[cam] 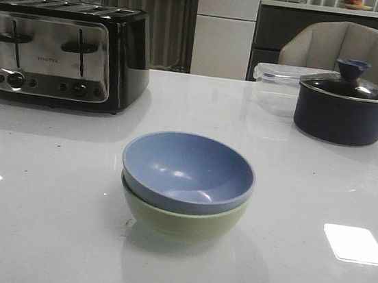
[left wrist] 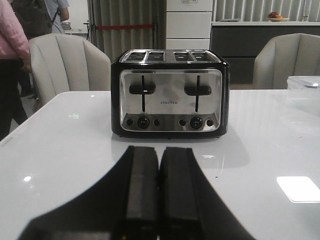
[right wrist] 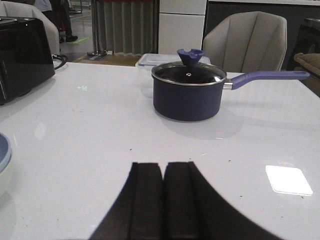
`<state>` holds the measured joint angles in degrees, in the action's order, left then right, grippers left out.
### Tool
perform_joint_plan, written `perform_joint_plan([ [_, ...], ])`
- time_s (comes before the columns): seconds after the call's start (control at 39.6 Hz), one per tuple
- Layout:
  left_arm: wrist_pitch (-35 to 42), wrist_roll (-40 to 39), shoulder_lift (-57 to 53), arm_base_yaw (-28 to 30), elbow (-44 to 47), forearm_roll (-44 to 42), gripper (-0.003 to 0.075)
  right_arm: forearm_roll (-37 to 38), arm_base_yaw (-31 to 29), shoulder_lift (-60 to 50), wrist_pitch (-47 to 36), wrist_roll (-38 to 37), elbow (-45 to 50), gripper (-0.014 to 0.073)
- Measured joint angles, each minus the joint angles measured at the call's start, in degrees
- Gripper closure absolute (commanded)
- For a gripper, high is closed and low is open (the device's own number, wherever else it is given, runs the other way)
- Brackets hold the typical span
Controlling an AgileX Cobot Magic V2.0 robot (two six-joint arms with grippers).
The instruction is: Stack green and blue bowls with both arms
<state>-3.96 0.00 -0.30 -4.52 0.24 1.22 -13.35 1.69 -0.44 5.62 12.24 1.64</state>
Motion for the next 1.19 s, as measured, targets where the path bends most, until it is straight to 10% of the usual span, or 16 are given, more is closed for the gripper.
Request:
perform_joint_plan([
  [1.19, 0.17, 0.00, 0.00, 0.00, 0.00, 0.00, 0.0622, 15.69, -1.82, -0.12, -3.51, -17.99, 0.00, 0.0557],
])
